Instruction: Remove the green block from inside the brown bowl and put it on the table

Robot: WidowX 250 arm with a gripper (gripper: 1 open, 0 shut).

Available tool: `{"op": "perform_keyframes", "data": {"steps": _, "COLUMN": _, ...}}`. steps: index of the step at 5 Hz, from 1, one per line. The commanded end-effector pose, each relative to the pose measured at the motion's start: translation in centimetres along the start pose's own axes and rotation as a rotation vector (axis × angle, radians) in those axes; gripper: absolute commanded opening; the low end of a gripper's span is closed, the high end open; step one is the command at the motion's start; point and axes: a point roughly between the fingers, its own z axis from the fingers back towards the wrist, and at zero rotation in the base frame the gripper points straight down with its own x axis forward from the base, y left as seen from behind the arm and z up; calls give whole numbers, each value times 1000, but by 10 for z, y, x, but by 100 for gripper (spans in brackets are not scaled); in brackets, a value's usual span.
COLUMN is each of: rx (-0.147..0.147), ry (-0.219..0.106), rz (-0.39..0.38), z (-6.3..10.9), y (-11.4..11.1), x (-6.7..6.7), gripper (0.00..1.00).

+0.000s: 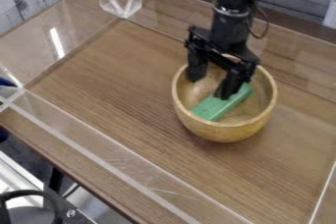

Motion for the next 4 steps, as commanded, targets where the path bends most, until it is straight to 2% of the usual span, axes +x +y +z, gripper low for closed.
{"op": "perform_keyframes", "data": {"steps": 1, "rx": 4, "ry": -47, "rz": 30, "z": 15, "y": -9, "x": 17, "gripper": 100}}
{"op": "perform_keyframes", "data": {"steps": 2, "rx": -2, "ry": -32, "rz": 63, "z": 10, "y": -13, "x": 24, "gripper": 100}}
{"op": "perform_keyframes", "data": {"steps": 4, "rx": 32, "ry": -94, "rz": -32, "z": 8, "y": -13, "x": 18, "gripper": 100}}
